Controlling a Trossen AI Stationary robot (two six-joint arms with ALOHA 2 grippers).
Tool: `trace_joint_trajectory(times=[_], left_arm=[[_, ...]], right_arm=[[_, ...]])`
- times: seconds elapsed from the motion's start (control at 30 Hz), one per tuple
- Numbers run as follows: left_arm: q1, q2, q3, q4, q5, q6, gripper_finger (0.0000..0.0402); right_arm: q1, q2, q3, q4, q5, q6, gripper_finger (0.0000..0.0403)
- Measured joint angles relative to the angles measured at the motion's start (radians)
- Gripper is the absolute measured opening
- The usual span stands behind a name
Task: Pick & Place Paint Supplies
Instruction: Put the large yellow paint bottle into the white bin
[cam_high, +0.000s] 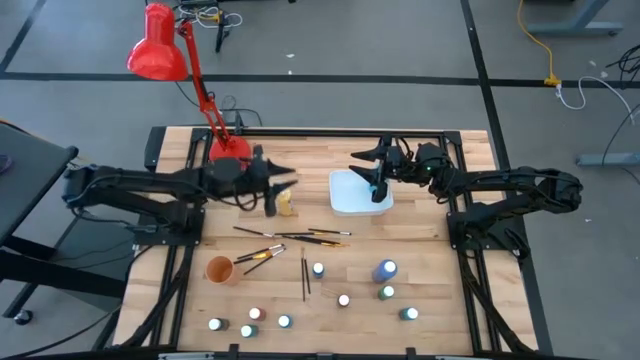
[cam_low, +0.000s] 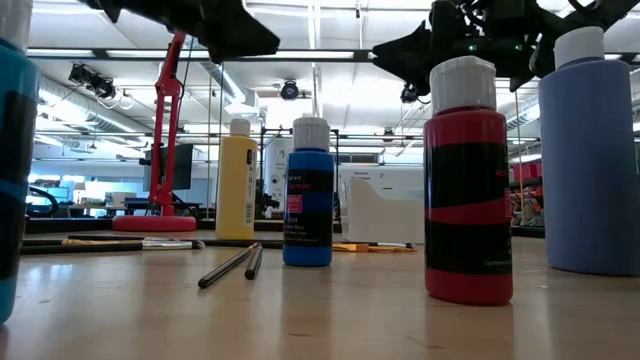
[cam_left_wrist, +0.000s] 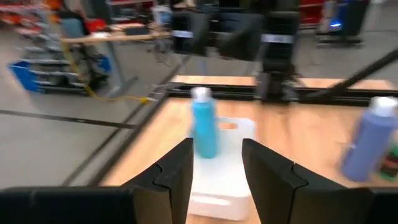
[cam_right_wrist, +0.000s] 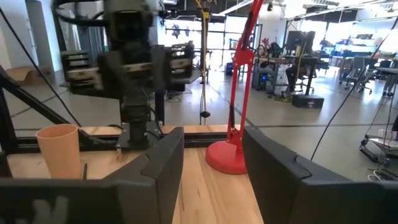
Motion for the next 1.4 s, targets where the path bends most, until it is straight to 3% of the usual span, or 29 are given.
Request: trace_joint_trajectory(times=[0.2,0.37,0.73,1.03,1.17,1.4], left_arm=[[0.088,0.038,-0.080,0.001,0.208,-0.007,0.0146],[0.103,0.055,-0.171,0.140,0.192,-0.039,0.0146],[0.112,0.055,-0.285,0.215,0.128,-0.151,0.0146],[0.111,0.057,-0.325,0.420,0.192,-0.114,0.0146],[0.110,0.060,-0.325,0.375,0.219,-0.122,0.0146],[0.109,0.102,-0.320,0.336,0.165,-0.155,0.0146]], right_arm=[[0.000,0.000,0.000,0.009,0.000,0.000,0.0169],[0.002,0.000,0.000,0.009,0.000,0.001,0.0169],[0.003,0.000,0.000,0.000,0.000,0.002,0.0169],[0.003,0.000,0.000,0.001,0.000,0.004,0.0169],[0.003,0.000,0.000,-0.001,0.000,0.004,0.0169],[0.003,0.000,0.000,-0.014,0.000,0.003,0.0169]])
